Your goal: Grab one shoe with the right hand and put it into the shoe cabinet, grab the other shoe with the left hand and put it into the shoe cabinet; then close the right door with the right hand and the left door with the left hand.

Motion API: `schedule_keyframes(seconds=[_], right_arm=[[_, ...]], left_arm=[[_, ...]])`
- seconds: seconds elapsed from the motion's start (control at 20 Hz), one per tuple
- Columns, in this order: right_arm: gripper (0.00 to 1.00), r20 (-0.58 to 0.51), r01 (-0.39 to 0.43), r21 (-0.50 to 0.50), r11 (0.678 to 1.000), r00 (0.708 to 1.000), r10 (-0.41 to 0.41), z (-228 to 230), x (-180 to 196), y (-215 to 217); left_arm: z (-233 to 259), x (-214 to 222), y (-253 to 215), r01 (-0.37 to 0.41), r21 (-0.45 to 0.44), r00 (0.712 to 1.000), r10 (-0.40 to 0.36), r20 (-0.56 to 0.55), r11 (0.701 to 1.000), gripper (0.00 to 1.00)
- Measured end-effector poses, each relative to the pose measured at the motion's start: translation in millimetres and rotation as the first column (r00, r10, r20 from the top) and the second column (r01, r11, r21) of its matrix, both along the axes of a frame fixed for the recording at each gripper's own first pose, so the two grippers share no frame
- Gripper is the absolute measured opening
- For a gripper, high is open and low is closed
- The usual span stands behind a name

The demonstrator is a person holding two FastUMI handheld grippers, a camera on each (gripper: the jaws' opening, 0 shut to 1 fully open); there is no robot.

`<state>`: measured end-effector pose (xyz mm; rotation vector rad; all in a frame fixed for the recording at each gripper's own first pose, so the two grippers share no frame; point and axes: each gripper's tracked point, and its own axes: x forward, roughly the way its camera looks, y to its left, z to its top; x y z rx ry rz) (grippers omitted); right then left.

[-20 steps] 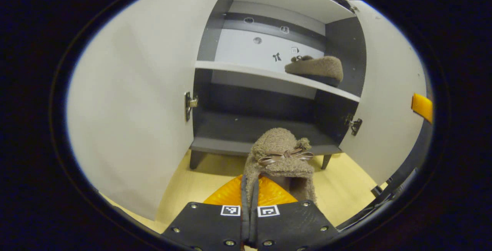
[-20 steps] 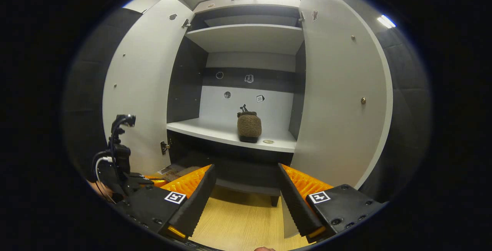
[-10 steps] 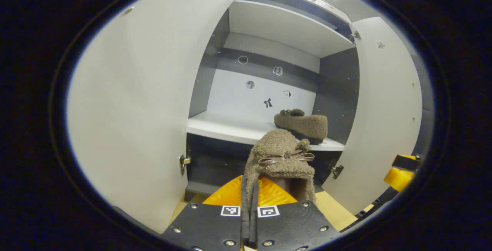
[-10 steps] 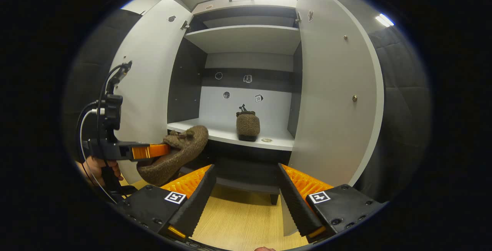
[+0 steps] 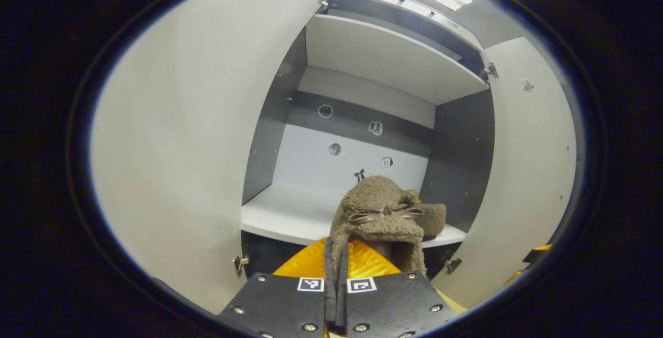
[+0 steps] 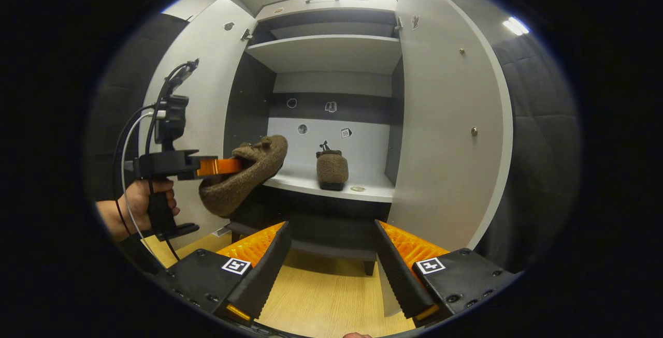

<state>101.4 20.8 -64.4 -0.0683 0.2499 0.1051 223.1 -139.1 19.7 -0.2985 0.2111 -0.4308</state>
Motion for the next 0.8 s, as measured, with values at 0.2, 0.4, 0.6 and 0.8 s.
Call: schedule_keyframes(seconds=[0.2, 0.4, 0.6, 0.8], right_arm=[[1.00, 0.001, 0.026, 0.007, 1.000, 1.000, -0.026, -3, 3, -3], [1.00, -0.006, 0.057, 0.011, 0.998, 0.998, -0.057, -8, 8, -8], [1.00, -0.022, 0.082, 0.018, 0.996, 0.996, -0.081, -14, 14, -12], [1.00, -0.028, 0.099, 0.018, 0.995, 0.995, -0.098, -16, 15, -16]], left_arm=[[22, 42, -9, -0.011, -0.017, 0.999, 0.012, 0.039, 1.000, 0.03], [34, 82, -17, -0.023, -0.013, 0.998, 0.024, 0.062, 1.000, 0.01], [28, 123, -28, -0.030, 0.012, 0.999, 0.030, 0.045, 0.999, 0.01], [7, 160, -42, -0.044, 0.065, 0.999, 0.045, -0.002, 0.997, 0.01]])
